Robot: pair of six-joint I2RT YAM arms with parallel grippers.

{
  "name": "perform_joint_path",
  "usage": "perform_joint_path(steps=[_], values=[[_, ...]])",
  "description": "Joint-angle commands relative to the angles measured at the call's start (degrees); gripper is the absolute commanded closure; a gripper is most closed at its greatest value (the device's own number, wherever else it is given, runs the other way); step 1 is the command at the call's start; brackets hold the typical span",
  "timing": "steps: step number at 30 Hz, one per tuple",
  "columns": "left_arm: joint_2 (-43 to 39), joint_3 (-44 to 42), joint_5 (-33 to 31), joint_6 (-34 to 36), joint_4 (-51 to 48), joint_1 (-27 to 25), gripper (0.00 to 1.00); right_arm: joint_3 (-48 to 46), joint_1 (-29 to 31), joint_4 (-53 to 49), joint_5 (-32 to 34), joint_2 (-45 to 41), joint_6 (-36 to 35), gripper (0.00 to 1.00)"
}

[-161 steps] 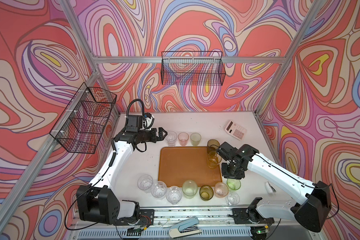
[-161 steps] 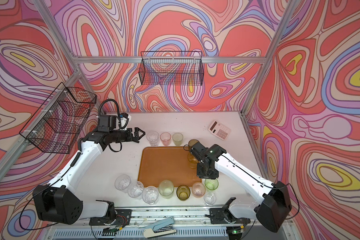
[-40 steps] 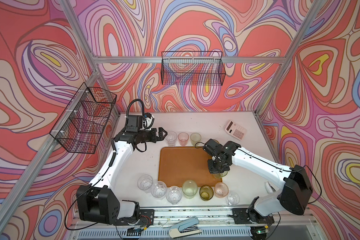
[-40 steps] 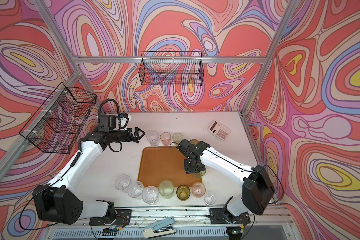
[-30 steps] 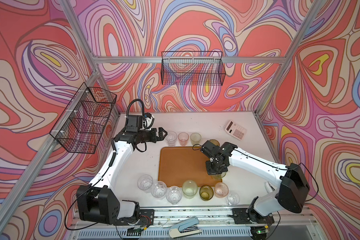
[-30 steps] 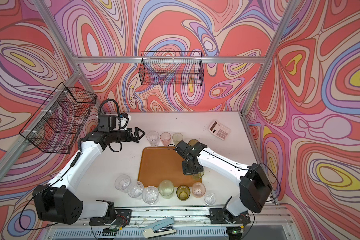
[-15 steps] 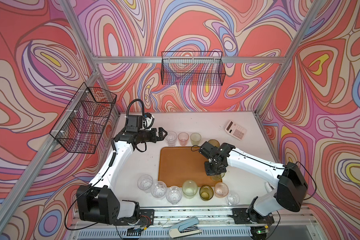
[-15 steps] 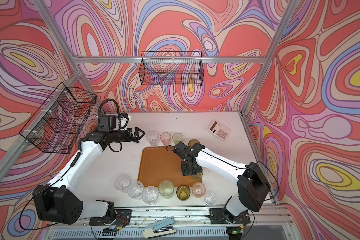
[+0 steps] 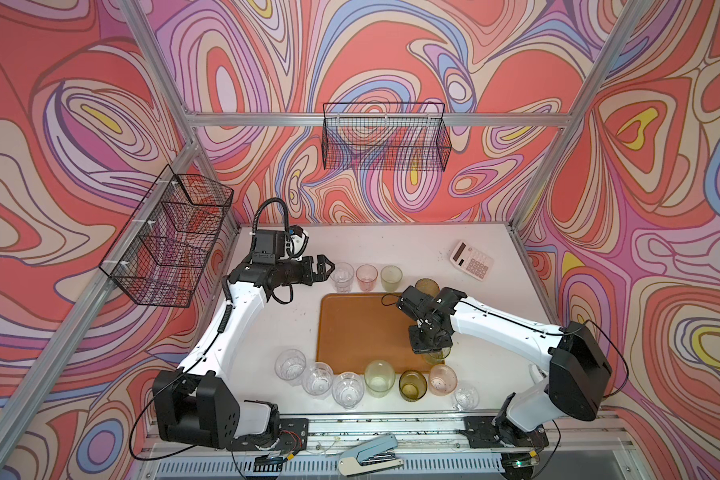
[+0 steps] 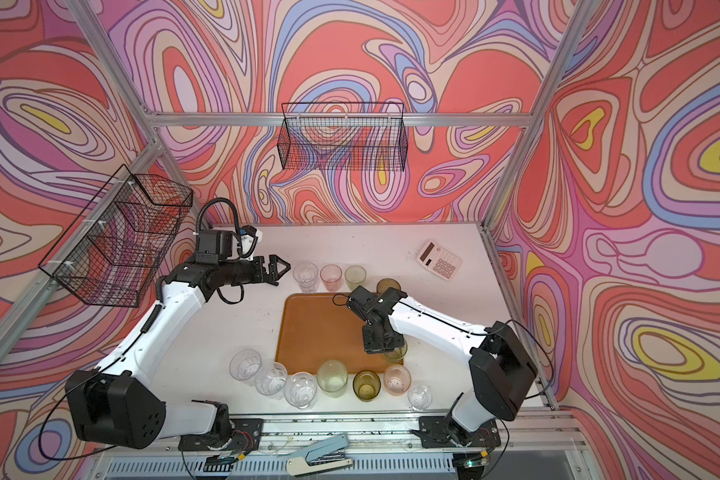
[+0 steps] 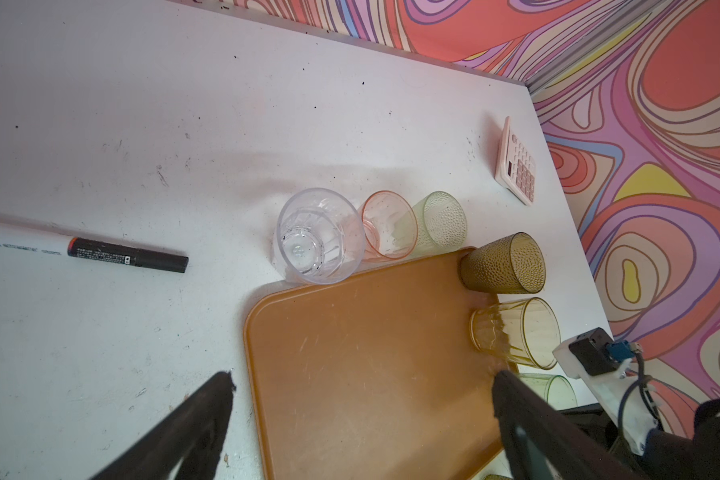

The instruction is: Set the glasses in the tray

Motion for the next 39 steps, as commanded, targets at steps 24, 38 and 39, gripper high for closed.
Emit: perform_joint_path(steps=[24,38,39], values=[[-1.05,0.16,-1.99,1.55,-1.14,0.02,0.0,4.78,0.55,-3.25,2.7,-2.88,-0.41,0.78],[-0.52,0.29,-2.64,1.94,-1.63,0.03,0.0,17.33,0.43,-3.56,6.22,0.97,-11.88,0.68],[-0.5,0.33,-2.46,1.85,-1.67,0.0,0.0,18.32,0.34,-3.2,5.82,1.9,-13.26,0.68]])
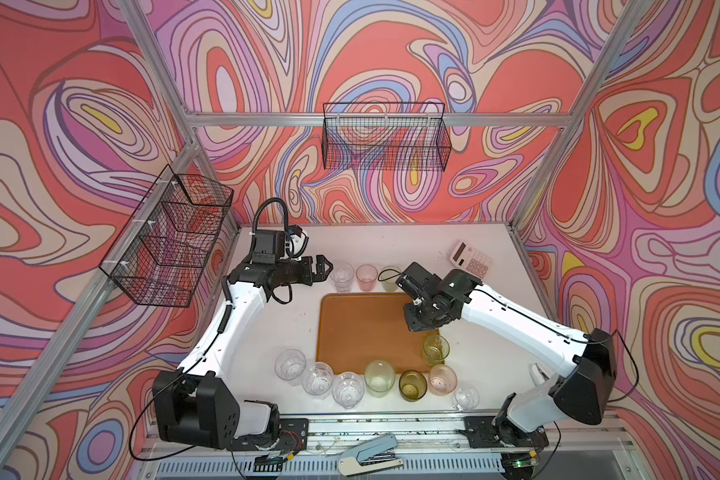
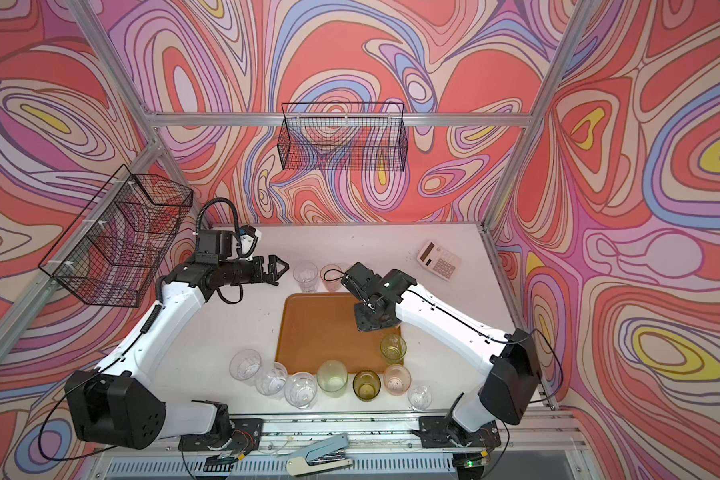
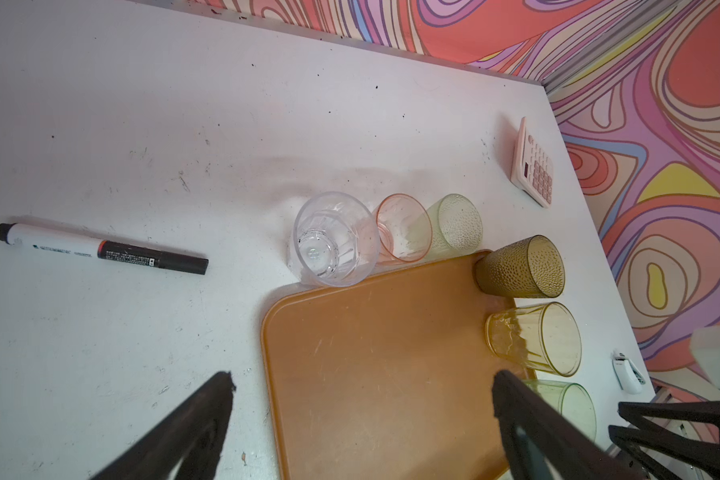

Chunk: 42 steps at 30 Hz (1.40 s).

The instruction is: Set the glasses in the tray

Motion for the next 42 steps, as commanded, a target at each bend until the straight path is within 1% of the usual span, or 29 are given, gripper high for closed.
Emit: perform_joint_path(steps=[1,11,14,17,29,42], values=[[-0.41,0.25,0.16,0.6,-1.55,0.06,0.0,3.3,-0.03,1.04,0.69,3.26,-6.24,0.68],[-0.41,0.16,0.85,0.25,-1.21,0.04,0.0,15.11,-2.45,2.91,0.33,13.32,-15.68,0.67],[-0.5,0.08,0.92,0.25,-1.12,0.07,0.0,16.49,-4.39,4.39,-2.53,16.05,-18.34,0.67],[-0.59,-0.02,1.12,0.08,-0.95,0.1,0.0,17.16,-5.91,6.32,-3.76,17.67,-19.97,0.67],[0.01,-0.14,1.62,-0.28,-0.77,0.02,0.0,21.51,-9.32,10.86,-5.67,24.15,-25.41,0.68],[-0.24,-0.28,2.58,-0.74,-0.36,0.02,0.0,25.96,-11.57,13.88,-7.36,30.17,-27.57,0.68]])
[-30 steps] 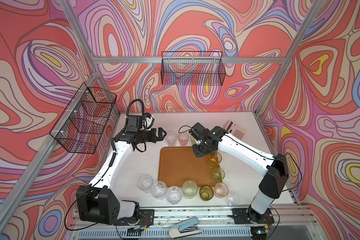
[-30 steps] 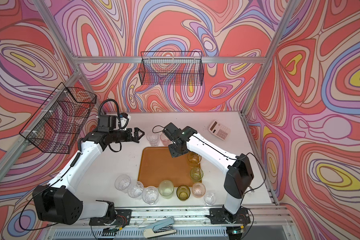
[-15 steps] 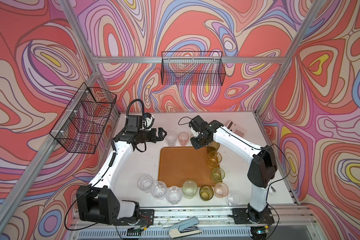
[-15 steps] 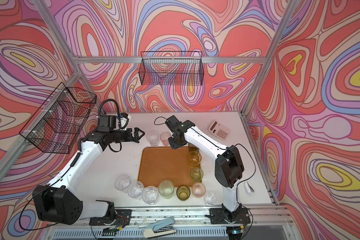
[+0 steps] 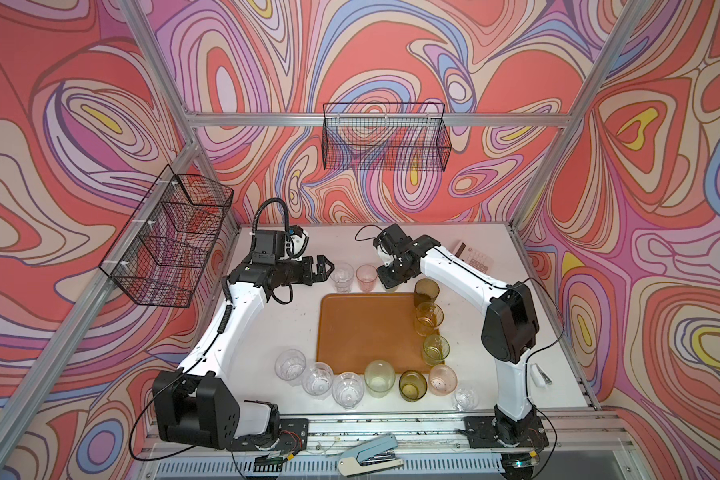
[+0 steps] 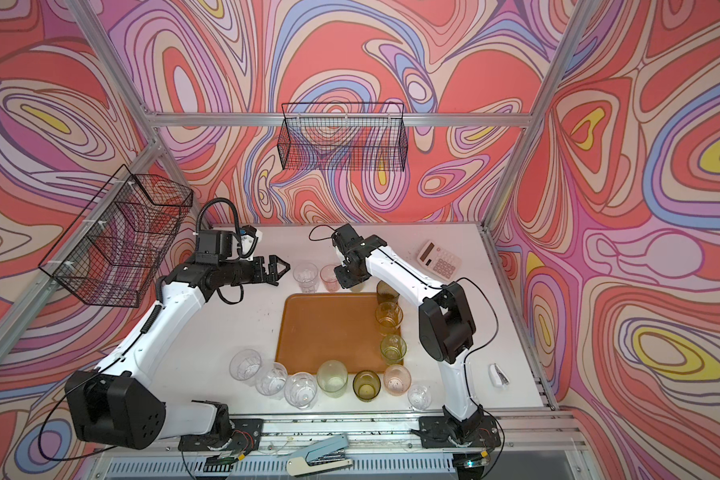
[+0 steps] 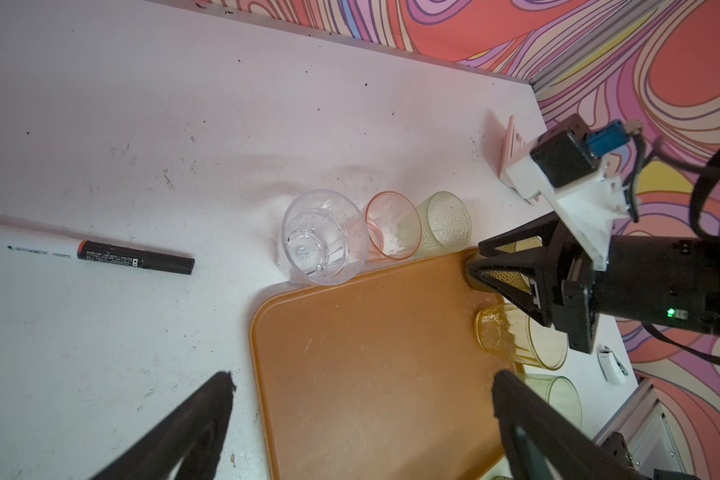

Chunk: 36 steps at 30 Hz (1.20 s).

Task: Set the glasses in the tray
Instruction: 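Move the right gripper toward the pink and pale green glasses farthest from the robot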

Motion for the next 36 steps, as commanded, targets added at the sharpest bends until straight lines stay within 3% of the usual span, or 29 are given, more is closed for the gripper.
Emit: perform_joint_path(steps=[1,18,36], values=[[-0.29,-0.28,0.81,-0.32,-0.33,0.06,0.0,2.39,-0.52,1.43,-0.78,2.08,-1.19,0.68],[-0.59,-0.32,0.99,-0.33,-0.22,0.02,0.0,5.37,-1.18,2.94,-0.13,7.95,-1.92,0.7],[-0.68,-0.42,1.14,-0.46,-0.19,-0.07,0.0,5.74,-1.51,3.29,0.17,9.85,-1.13,0.78]])
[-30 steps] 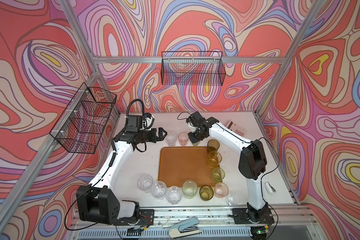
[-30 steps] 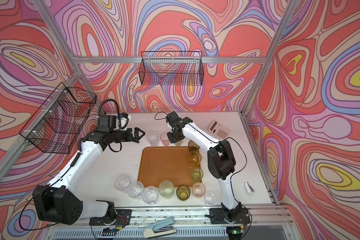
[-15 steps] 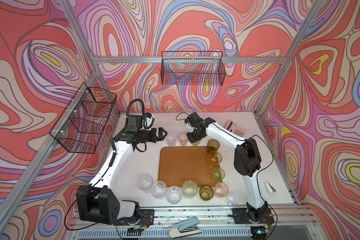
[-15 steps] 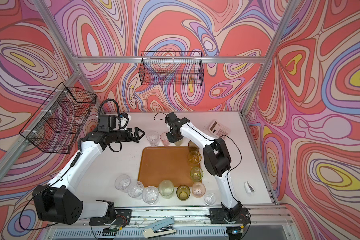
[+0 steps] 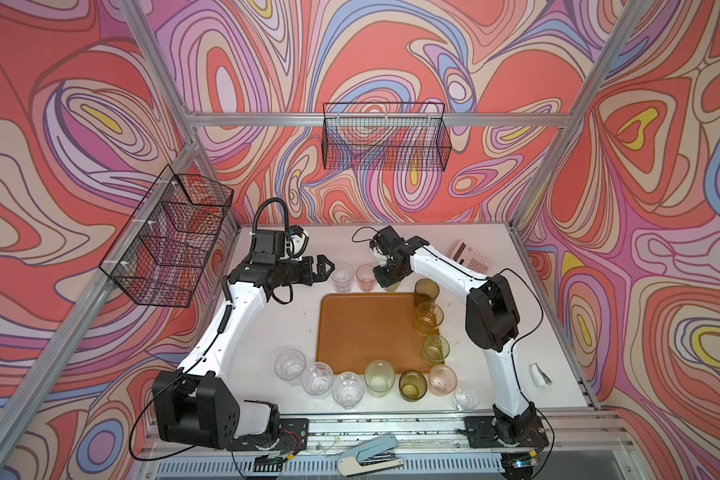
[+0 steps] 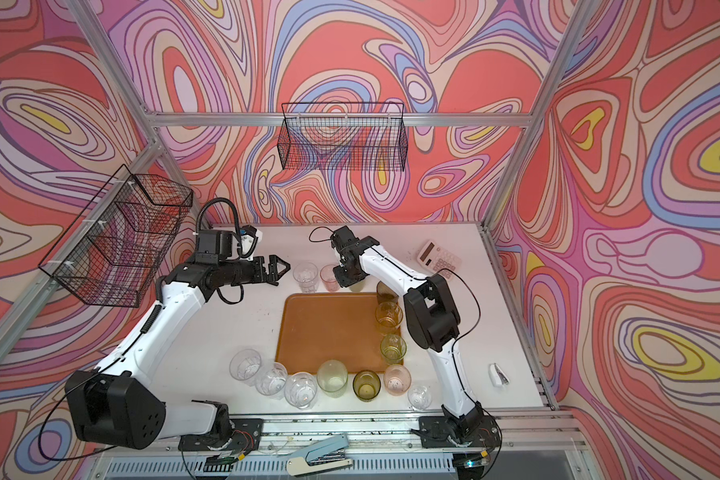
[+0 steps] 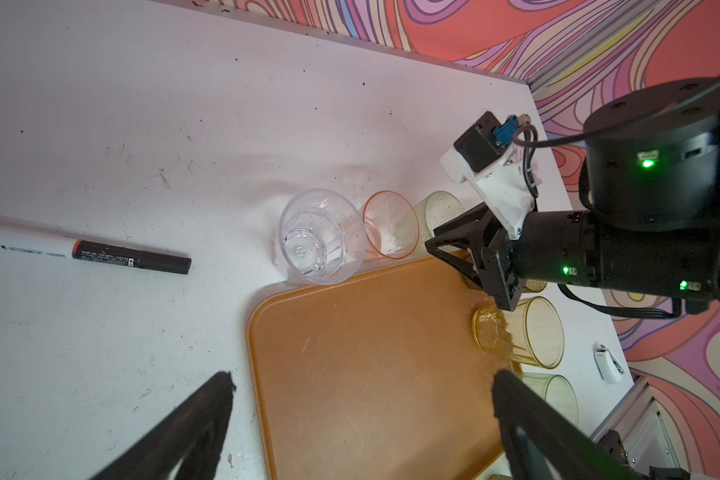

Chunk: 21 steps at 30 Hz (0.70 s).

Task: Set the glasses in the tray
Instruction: 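Move the right gripper toward the pink and pale green glasses farthest from the robot, then lower the right gripper onto the pale green glass rim and close it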

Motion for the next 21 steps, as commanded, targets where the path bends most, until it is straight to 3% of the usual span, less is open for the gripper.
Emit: perform_joint_path(steps=[1,21], values=[[-0.68,-0.43,0.75,-0.37,-0.19,-0.07,0.0,1.58,-0.14,0.67,0.49,1.57,0.3,0.78],[-0.72,-0.42,0.68,-0.39,-0.23,-0.07,0.0,2.98,-0.16,-0.24,1.57,2.62,0.27,0.89]])
